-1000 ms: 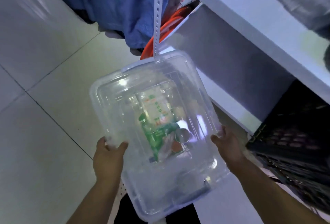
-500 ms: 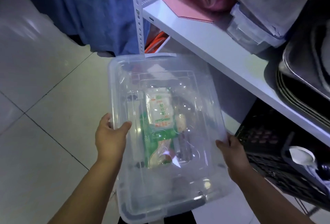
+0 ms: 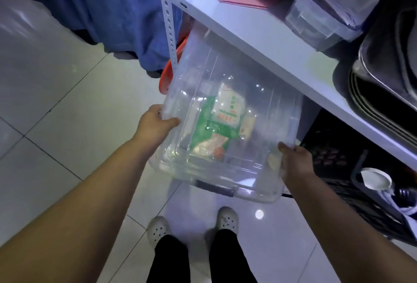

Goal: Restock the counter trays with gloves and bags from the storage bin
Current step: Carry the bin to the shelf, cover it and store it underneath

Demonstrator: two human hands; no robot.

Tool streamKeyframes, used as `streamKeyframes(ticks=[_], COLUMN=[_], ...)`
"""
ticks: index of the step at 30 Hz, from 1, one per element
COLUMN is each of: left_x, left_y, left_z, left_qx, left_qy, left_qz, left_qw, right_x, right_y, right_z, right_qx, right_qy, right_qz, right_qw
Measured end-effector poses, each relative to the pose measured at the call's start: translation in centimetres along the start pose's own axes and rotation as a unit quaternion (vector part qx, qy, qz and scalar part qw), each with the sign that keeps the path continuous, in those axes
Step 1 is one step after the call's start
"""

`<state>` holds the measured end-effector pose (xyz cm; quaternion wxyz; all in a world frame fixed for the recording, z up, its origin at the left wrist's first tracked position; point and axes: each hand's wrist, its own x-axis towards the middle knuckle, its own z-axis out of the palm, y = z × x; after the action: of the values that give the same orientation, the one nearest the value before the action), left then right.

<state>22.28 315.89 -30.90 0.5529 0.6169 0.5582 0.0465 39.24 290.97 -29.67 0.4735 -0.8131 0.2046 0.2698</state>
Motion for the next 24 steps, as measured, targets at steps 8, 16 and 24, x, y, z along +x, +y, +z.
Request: streamKeyframes(ticks=[8, 16, 24], left_x=[-1.4, 0.9, 4.0], left_y=[-0.5, 3.9, 8.0], left_z=[0.2, 2.0, 2.8], left_qx=[-0.237, -0.316, -0.319], left_qy=[-0.025, 0.013, -0.008], left_qz=[-0.13, -0.134, -0.075], left_qw=[0.962, 0.939, 0.945], right_x=[1.0, 0.1, 1.5], right_y=[-4.2, -1.2, -3.2], right_z=[3.0, 0.9, 2.7], right_qx=[0.074, -0.005, 0.101], right_qy=[-0.012, -0.082, -0.059], right_qz=[0.02, 0.043, 0.0], right_qw=[0.997, 0.996, 0.993])
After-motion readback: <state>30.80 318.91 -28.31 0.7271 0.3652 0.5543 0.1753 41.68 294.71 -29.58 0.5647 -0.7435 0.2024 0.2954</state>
